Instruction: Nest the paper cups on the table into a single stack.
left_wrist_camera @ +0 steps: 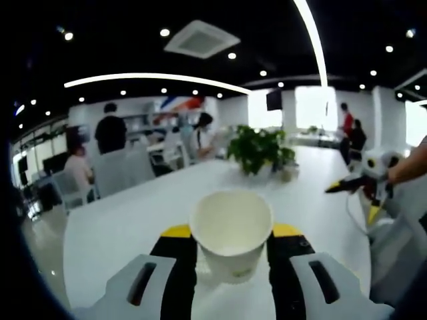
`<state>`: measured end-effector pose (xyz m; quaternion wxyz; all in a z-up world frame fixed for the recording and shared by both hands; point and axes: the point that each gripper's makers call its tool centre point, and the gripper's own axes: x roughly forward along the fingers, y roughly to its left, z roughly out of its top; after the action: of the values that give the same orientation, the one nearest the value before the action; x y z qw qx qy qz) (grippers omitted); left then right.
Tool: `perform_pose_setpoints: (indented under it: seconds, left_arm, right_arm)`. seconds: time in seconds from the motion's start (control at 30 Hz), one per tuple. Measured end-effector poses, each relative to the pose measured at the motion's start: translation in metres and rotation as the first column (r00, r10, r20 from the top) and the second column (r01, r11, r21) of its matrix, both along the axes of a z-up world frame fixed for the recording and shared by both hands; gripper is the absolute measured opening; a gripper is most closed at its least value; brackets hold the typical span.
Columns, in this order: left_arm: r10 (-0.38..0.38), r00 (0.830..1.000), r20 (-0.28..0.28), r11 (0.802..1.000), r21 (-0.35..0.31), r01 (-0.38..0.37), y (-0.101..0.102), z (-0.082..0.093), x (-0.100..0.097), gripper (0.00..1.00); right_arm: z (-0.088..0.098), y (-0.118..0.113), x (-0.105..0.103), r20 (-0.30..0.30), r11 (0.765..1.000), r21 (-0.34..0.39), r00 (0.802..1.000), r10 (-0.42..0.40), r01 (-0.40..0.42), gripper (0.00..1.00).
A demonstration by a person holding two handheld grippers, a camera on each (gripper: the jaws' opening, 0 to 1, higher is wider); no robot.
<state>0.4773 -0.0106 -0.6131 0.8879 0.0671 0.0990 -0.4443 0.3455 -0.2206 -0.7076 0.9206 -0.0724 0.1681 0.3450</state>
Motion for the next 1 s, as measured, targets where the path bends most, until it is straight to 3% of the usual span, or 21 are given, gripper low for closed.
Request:
perform_pose_setpoints:
  seconds: [1.0]
  left_arm:
    - [-0.070, 0.997, -0.017, 0.997, -0.021, 0.070, -0.031, 0.006, -0.055, 0.39]
  right_arm:
    - [0.006, 0.003, -0.008, 0.008, 1.000, 0.011, 1.000, 0.011, -0.012, 0.99]
